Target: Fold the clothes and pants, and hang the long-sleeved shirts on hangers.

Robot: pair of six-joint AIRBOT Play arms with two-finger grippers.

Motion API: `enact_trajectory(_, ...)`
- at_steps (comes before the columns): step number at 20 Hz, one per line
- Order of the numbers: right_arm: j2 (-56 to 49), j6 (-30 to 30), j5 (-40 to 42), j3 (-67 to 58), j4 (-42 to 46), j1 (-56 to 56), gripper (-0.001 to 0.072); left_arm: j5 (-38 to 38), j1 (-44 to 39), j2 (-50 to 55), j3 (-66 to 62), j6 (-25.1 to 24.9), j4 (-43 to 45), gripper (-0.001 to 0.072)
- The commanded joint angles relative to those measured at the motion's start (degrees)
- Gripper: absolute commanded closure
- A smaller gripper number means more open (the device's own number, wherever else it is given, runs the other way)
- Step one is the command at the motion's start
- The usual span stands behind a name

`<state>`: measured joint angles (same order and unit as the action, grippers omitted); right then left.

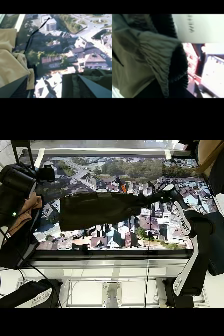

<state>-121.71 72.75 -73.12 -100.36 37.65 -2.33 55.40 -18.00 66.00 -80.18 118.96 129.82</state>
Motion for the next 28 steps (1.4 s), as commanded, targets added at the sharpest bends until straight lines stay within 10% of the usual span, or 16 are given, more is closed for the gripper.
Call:
enact_trajectory(1, 0.28, 0.2, 1.6, -0.98, 0.57, -0.26, 0.0702, 0.02, 0.0, 0.02, 0.02, -0.02, 0.02, 0.0008)
enact_trajectory(14, 28.48, 12.04, -21.68, -18.51, 26.86, -33.66, 0.0702, 0.0, 0.0, 0.0, 0.02, -0.02, 0.04, 0.0008)
enact_trajectory(28, 50.62, 14.25, -22.23, 10.16, 47.39, -73.48, 0.0702, -0.02, 0.0, 0.0, 0.02, 0.02, 0.0, 0.0007)
